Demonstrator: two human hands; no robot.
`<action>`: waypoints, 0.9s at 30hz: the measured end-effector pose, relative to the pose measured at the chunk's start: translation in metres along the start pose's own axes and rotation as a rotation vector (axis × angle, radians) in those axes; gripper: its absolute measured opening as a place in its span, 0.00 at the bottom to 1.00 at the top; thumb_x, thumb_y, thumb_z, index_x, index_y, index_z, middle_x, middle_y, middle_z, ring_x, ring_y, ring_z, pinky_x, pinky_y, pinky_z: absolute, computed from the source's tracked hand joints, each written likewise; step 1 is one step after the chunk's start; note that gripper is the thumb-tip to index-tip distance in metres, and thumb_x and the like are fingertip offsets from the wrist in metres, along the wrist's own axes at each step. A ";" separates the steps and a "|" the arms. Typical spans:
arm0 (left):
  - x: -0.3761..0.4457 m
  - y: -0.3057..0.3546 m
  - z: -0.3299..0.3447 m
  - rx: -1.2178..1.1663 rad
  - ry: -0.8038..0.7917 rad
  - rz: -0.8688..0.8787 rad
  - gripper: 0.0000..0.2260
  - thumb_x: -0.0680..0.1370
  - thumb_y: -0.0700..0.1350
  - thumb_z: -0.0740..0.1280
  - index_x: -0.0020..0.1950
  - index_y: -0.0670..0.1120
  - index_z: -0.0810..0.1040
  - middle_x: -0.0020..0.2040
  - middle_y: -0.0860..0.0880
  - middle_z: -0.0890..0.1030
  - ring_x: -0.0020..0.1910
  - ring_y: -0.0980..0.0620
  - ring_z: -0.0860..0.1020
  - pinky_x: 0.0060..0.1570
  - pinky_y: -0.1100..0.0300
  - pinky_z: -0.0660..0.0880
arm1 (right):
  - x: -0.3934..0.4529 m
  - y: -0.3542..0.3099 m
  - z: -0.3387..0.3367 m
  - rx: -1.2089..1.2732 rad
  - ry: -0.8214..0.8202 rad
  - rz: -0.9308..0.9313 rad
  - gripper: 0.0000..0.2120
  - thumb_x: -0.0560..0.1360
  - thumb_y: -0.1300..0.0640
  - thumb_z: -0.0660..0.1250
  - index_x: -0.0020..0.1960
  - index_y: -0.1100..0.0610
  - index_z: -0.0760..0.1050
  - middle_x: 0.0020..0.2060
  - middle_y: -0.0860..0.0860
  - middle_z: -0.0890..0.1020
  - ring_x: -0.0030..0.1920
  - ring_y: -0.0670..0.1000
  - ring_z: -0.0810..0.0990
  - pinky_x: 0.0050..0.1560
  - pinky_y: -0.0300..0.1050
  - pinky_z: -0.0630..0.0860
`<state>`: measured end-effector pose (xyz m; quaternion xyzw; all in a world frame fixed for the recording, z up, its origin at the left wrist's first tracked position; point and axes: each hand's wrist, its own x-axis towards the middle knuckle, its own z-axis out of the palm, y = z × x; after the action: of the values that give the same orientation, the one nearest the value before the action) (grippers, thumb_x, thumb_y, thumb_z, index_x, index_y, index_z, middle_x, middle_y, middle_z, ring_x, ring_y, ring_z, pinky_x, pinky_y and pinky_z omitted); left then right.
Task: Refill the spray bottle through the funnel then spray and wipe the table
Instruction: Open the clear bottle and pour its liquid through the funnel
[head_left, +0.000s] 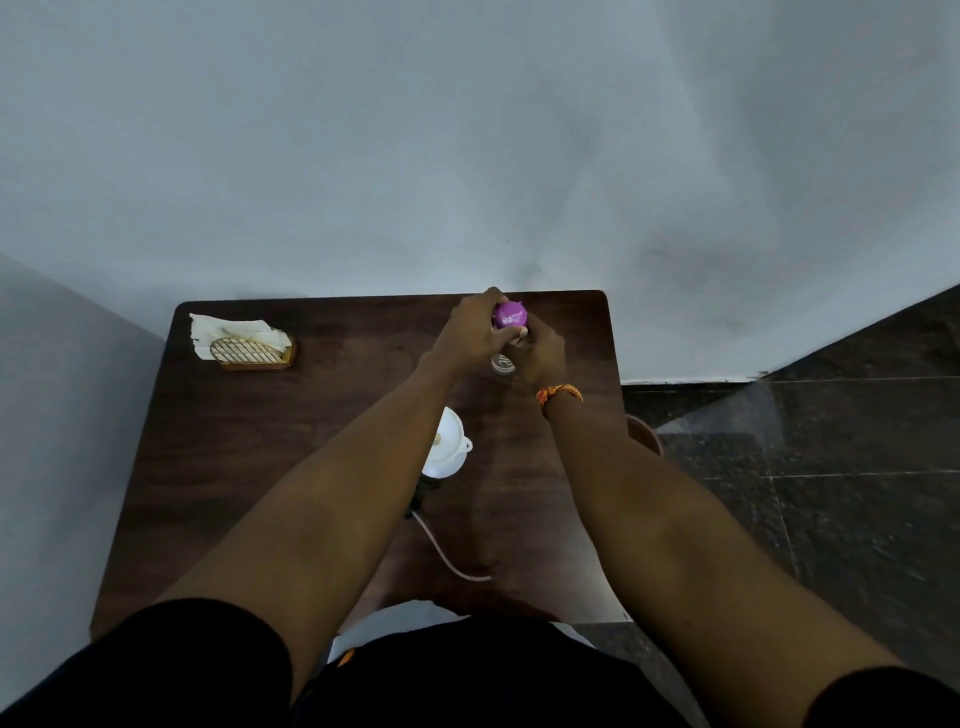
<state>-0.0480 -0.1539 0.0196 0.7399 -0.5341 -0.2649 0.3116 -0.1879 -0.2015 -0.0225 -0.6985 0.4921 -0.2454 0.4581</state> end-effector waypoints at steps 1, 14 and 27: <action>-0.002 0.002 0.004 0.011 0.033 -0.023 0.22 0.72 0.57 0.77 0.55 0.44 0.76 0.48 0.46 0.83 0.46 0.45 0.81 0.48 0.45 0.81 | -0.004 0.000 0.002 0.007 0.017 -0.007 0.20 0.72 0.60 0.77 0.63 0.57 0.83 0.47 0.51 0.86 0.46 0.46 0.82 0.44 0.25 0.71; -0.017 0.006 0.015 -0.005 0.037 -0.045 0.25 0.67 0.45 0.83 0.56 0.40 0.75 0.55 0.45 0.72 0.50 0.52 0.72 0.45 0.63 0.72 | -0.023 0.003 -0.010 0.028 0.061 0.008 0.22 0.73 0.64 0.78 0.66 0.62 0.81 0.54 0.58 0.87 0.52 0.51 0.82 0.46 0.19 0.71; -0.042 0.006 0.021 -0.049 -0.049 0.023 0.36 0.69 0.45 0.84 0.74 0.48 0.72 0.69 0.44 0.68 0.58 0.58 0.73 0.61 0.67 0.77 | -0.047 -0.001 -0.024 -0.041 0.002 0.009 0.17 0.74 0.61 0.77 0.61 0.63 0.84 0.50 0.59 0.87 0.47 0.50 0.81 0.50 0.39 0.75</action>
<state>-0.0794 -0.1192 0.0128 0.7193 -0.5433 -0.2922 0.3195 -0.2247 -0.1684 -0.0060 -0.7051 0.5008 -0.2339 0.4442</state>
